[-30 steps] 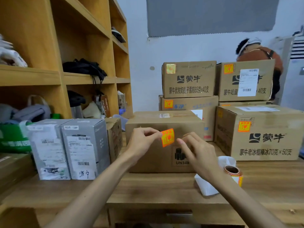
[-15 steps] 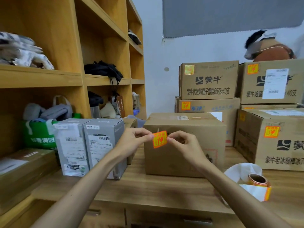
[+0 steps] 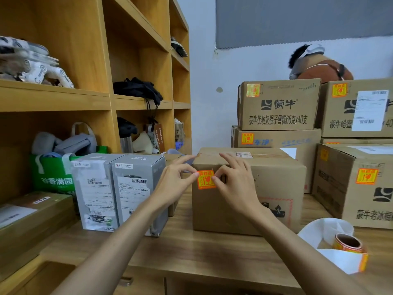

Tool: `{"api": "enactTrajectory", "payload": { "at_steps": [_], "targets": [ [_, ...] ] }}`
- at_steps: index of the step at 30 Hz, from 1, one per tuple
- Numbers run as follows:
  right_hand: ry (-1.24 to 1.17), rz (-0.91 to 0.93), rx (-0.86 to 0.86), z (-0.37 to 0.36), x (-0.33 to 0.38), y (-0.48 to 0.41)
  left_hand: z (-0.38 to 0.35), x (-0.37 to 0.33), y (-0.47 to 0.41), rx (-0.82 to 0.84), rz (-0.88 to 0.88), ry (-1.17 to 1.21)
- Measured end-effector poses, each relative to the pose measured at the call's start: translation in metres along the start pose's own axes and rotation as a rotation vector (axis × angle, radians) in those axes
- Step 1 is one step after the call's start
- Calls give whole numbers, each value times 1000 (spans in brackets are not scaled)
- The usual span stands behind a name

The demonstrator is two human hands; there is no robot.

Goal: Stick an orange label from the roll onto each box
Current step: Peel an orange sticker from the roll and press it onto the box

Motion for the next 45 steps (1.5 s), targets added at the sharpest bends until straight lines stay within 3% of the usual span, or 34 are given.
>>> {"api": "enactTrajectory", "payload": {
  "at_steps": [6,22,34,37,41,45],
  "targets": [
    [-8,-82,20,-17,-8,-9,-5,11,-10,-58,8,-13],
    [35,-86,-112,-31,-12,-6,-12,15,-21,-59,-94,-220],
    [161,-56,-107,-28,-11,-10,-15,15,-19,-130,-107,-385],
    [158,-36,-93,-19,-13,-16,-9,20,-22,-95,-55,-260],
    [229,-13,-42,-16,-22,-25,-7,21,-24,131,16,-88],
    [224,-18,8,-14,-34,-28,-8,23,-27,84,51,-1]
  ]
}}
Point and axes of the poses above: each hand's wrist, its own y-axis away from the middle knuckle, its own z-axis out of the back of the hand, x = y × z, the point moved 3 cm from there along -y, towards the middle knuckle
